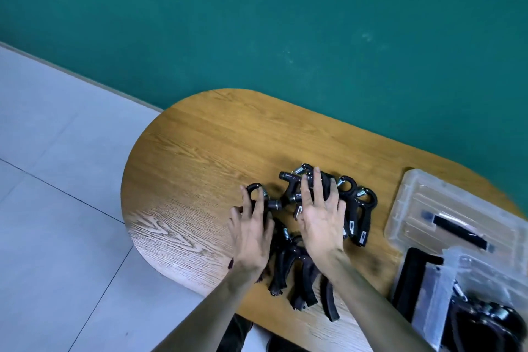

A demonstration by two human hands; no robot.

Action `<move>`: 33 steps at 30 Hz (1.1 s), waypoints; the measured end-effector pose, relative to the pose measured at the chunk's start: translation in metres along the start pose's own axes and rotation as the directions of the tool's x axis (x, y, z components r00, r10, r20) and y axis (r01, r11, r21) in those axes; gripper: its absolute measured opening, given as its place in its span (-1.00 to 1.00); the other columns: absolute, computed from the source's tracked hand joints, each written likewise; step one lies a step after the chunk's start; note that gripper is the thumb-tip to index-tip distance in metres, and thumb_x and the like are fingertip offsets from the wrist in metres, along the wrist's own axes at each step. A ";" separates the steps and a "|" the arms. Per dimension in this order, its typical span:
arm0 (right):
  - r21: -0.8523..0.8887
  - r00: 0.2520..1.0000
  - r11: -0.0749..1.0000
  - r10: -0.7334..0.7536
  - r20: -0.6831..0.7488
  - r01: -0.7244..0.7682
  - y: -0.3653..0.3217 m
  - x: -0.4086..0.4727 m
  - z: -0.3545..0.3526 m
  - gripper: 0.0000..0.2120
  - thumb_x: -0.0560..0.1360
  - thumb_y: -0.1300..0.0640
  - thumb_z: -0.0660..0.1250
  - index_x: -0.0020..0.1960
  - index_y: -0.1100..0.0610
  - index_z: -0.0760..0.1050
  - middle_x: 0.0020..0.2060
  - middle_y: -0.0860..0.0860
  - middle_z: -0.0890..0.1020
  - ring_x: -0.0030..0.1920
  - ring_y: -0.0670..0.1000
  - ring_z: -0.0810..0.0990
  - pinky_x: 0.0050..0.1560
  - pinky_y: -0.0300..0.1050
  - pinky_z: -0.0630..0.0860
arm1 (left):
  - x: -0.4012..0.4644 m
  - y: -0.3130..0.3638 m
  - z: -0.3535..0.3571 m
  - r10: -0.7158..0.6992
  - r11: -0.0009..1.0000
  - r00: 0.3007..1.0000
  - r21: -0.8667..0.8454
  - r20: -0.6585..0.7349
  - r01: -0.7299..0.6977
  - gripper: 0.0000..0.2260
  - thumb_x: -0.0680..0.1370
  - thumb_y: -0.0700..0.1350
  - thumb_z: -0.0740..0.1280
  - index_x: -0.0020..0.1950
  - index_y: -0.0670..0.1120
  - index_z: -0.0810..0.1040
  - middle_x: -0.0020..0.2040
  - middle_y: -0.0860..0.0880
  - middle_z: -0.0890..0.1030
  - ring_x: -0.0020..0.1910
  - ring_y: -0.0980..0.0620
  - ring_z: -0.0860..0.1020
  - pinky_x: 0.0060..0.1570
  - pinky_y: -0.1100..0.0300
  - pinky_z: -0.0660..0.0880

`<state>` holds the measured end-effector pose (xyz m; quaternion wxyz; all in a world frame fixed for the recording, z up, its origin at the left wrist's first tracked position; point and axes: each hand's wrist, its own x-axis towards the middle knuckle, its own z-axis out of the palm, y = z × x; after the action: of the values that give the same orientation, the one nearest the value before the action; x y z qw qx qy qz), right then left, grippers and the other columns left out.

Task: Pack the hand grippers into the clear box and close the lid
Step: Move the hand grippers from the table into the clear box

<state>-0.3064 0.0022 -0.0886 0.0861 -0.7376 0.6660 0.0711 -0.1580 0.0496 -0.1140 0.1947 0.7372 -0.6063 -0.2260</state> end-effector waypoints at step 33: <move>0.214 0.873 0.878 0.463 -0.152 -0.429 0.249 -0.166 -0.068 -0.07 0.32 0.21 0.51 0.60 0.13 0.16 0.62 0.12 0.08 0.41 0.37 0.29 0.18 0.30 0.46 | -0.110 0.292 0.088 0.146 0.988 0.984 -0.075 0.099 -0.138 -0.36 0.59 -0.21 0.32 0.62 0.05 0.15 0.65 -0.08 -0.04 0.22 -0.14 0.18 0.21 -0.15 0.20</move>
<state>-0.5714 0.1242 0.0061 0.0645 -0.5565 0.8272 -0.0429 -0.4619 0.1017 -0.0118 0.2034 0.6721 -0.6586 -0.2704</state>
